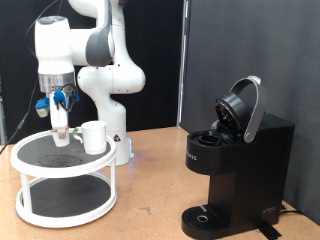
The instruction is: Make a cup of coffee with the keurig machine
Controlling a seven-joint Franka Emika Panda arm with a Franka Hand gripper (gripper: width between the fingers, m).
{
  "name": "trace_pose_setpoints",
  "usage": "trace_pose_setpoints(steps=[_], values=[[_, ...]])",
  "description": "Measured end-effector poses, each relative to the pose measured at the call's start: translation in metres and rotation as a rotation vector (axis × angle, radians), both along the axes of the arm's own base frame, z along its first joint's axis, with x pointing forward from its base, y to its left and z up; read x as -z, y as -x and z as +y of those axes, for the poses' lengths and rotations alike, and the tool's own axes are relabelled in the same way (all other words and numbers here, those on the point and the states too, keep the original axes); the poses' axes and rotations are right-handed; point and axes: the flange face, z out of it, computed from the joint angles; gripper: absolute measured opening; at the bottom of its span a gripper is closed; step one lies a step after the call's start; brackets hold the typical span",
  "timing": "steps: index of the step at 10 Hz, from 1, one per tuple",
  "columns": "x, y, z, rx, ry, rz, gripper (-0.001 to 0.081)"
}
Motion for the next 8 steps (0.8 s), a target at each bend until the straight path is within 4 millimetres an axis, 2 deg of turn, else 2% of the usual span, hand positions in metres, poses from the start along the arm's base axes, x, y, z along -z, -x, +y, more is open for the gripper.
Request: trace_pose_setpoints(steps=[2, 5, 8], values=[[-0.004, -0.006, 0.007, 0.038, -0.093, -0.049, 0.0398], [-0.034, -0.027, 0.037, 0.041, -0.312, -0.137, 0.0398], [-0.055, -0.042, 0.066, 0.074, -0.364, -0.151, 0.0398]])
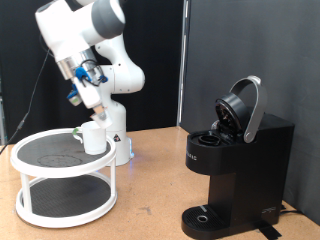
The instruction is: Make a cup of coffee with the keurig machine
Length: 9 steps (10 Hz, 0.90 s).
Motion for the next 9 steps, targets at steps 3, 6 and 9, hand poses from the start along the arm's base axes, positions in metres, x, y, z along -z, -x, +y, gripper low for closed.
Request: trace_pose_setpoints(steps=[3, 6, 9], values=[[-0.003, -0.006, 0.012, 0.016, -0.118, -0.041, 0.0398], [-0.024, -0.029, 0.049, 0.017, -0.288, -0.101, 0.0398], [-0.042, -0.046, 0.09, -0.041, -0.311, -0.109, 0.0398]])
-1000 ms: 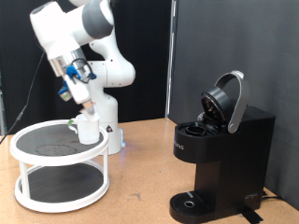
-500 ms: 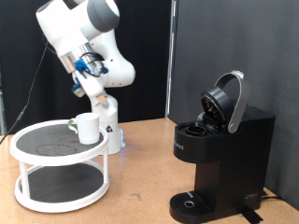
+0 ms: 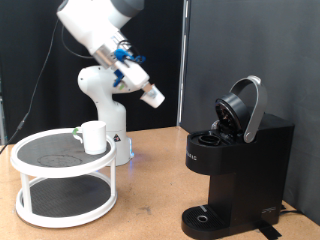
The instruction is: Make a cup of coffee with the keurig machine
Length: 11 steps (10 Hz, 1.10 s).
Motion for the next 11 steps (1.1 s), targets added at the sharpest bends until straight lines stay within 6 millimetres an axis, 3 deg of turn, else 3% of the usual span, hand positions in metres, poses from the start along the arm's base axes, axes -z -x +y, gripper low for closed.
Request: trace_pose_setpoints(steps=[6, 9, 11], values=[[-0.02, -0.035, 0.081, -0.028, 0.036, 0.016, 0.0398], [-0.016, -0.04, 0.085, -0.026, 0.042, 0.026, 0.0398], [-0.001, -0.046, 0.09, -0.02, 0.05, 0.065, 0.0398]])
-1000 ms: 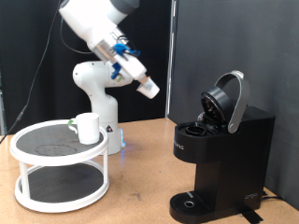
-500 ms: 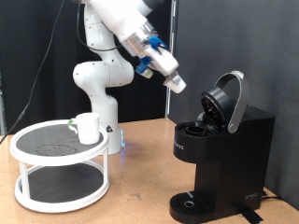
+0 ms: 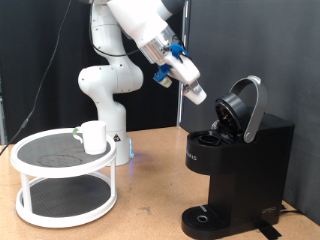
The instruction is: Make a cup of coffee with the keurig machine
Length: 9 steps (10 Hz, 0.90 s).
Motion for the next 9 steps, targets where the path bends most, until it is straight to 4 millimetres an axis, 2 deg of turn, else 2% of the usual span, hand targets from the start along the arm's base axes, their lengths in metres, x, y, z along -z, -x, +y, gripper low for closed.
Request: trace_pose_setpoints(steps=[3, 9], values=[[0.026, -0.011, 0.015, -0.012, 0.04, 0.026, 0.0398], [0.057, -0.02, 0.036, -0.044, 0.106, 0.049, 0.0398]])
